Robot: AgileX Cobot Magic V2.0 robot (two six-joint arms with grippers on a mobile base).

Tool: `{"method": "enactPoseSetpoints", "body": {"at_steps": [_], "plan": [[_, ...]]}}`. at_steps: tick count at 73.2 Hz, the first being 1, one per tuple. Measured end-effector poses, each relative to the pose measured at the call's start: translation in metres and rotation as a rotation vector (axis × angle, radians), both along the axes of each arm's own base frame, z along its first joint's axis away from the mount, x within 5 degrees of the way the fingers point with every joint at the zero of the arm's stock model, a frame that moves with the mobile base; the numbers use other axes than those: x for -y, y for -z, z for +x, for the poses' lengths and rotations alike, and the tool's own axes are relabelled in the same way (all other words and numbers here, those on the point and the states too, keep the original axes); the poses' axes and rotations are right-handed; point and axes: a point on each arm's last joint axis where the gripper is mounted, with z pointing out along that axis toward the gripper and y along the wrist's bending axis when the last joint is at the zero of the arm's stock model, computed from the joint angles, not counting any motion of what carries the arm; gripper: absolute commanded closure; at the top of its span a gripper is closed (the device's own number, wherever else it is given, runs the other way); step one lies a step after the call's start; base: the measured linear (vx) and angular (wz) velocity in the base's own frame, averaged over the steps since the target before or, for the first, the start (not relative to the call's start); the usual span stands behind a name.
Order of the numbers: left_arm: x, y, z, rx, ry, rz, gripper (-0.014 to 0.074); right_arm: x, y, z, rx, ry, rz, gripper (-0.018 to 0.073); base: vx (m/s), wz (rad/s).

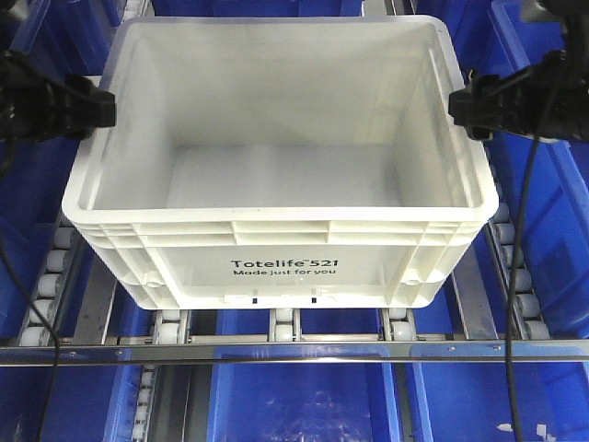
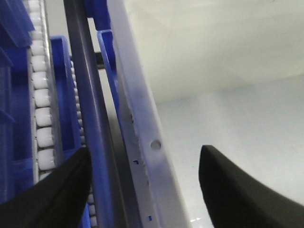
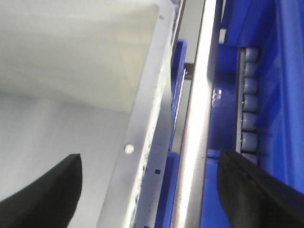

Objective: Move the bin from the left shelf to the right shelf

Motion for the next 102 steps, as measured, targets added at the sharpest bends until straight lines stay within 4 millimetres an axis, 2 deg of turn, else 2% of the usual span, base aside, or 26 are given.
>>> {"method": "enactPoseSetpoints", "body": {"at_steps": [13, 40, 53, 61, 76, 83, 102], "plan": [[-0.009, 0.006, -0.047, 0.092, -0.012, -0.010, 0.0127, 0.009, 0.004, -0.044, 0.119, 0.000, -0.017, 0.0006, 0.00, 0.00], [-0.029, 0.034, -0.169, 0.284, -0.003, -0.010, 0.0127, 0.027, 0.032, -0.152, 0.319, 0.004, -0.004, 0.0006, 0.00, 0.00], [-0.035, 0.042, -0.206, 0.296, 0.012, 0.031, 0.0127, 0.033, 0.052, -0.187, 0.384, -0.008, -0.040, 0.0006, 0.00, 0.00], [-0.036, 0.048, -0.210, 0.325, 0.009, 0.027, 0.0127, 0.034, 0.062, -0.191, 0.447, -0.001, -0.063, 0.0006, 0.00, 0.00], [-0.035, 0.075, -0.191, 0.449, -0.019, 0.009, 0.0127, 0.035, 0.084, -0.178, 0.565, 0.022, -0.095, 0.0006, 0.00, 0.00], [-0.035, 0.082, -0.187, 0.486, -0.028, 0.003, 0.0127, 0.035, 0.085, -0.174, 0.592, 0.025, -0.115, 0.0006, 0.00, 0.00], [-0.035, 0.080, -0.185, 0.516, -0.033, -0.002, 0.0127, 0.035, 0.084, -0.172, 0.603, 0.028, -0.116, 0.0006, 0.00, 0.00]]}}
